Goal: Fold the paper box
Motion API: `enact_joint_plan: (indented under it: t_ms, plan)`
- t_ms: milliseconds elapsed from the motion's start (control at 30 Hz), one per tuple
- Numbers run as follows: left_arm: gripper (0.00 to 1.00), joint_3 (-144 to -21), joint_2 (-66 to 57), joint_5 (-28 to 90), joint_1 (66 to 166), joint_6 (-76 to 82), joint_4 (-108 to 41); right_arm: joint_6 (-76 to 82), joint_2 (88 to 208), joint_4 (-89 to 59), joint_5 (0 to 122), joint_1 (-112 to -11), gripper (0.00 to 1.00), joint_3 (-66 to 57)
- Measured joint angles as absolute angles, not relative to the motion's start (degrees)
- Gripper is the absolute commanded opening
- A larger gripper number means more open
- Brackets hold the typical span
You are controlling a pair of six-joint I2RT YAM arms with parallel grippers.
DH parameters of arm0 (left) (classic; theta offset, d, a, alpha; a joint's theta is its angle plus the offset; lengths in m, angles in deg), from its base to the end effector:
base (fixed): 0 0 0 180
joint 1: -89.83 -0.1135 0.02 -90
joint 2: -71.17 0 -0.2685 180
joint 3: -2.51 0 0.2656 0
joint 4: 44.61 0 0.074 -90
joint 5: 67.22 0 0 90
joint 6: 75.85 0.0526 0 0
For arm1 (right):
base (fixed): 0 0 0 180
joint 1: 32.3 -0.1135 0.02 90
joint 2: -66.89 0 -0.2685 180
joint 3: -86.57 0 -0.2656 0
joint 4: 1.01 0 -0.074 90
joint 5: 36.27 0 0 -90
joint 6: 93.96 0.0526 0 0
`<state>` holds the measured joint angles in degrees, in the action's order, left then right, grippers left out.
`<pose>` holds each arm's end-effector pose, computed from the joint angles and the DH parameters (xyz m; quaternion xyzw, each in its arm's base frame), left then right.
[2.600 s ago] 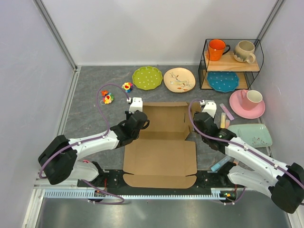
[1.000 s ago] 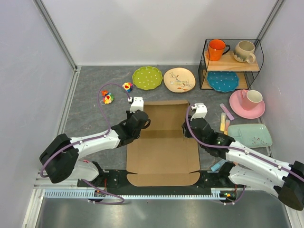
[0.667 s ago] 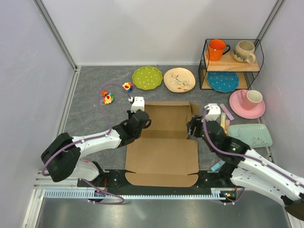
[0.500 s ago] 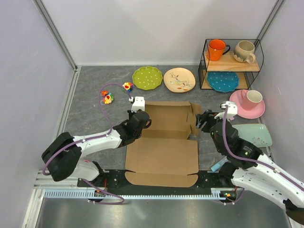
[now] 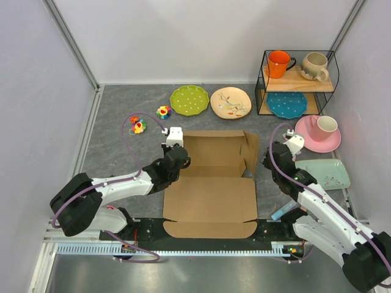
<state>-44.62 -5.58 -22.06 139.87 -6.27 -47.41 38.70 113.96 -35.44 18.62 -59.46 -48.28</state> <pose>0.2138 -0.1974 0.1934 0.0081 0.8123 -0.0140 0.5830 0.1889 0.0629 0.2318 0.2496 0.8247 0.0255 0.5069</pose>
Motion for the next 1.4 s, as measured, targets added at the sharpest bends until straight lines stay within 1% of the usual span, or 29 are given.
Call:
enact_joint_plan:
  t_ms: [67, 167, 300, 433, 700, 1033, 1167, 1400]
  plan:
    - [0.02, -44.5, -5.6, -22.1, 139.9, -6.1, -47.6, 37.8, 115.4, -32.0, 24.4, -58.8, 0.54, -51.0]
    - [0.02, -44.5, -5.6, -22.1, 140.1, -5.7, -47.7, 36.1, 116.1, -27.2, 32.4, -58.8, 0.59, -53.9]
    - [0.02, -44.5, -5.6, -22.1, 140.1, -4.8, -47.8, 33.8, 115.5, -20.8, 41.1, -58.8, 0.62, -55.7]
    - [0.02, -44.5, -5.8, -22.1, 140.0, -3.9, -48.2, 31.7, 115.4, -16.7, 46.1, -58.7, 0.64, -56.4]
    - [0.02, -44.6, -6.1, -22.2, 139.9, -2.9, -48.6, 28.0, 114.6, -14.5, 49.0, -58.3, 0.67, -57.2]
    - [0.02, -44.7, -6.2, -21.9, 139.8, -2.4, -48.7, 26.7, 109.7, -10.8, 52.1, -58.5, 0.68, -57.2]
    - [0.02, -44.7, -6.2, -21.8, 139.8, -2.4, -48.7, 26.0, 112.3, -9.9, 52.6, -58.5, 0.68, -57.2]
    - [0.02, -44.7, -6.2, -21.6, 139.8, -1.9, -48.8, 24.6, 120.3, -8.1, 52.4, -60.1, 0.69, -55.8]
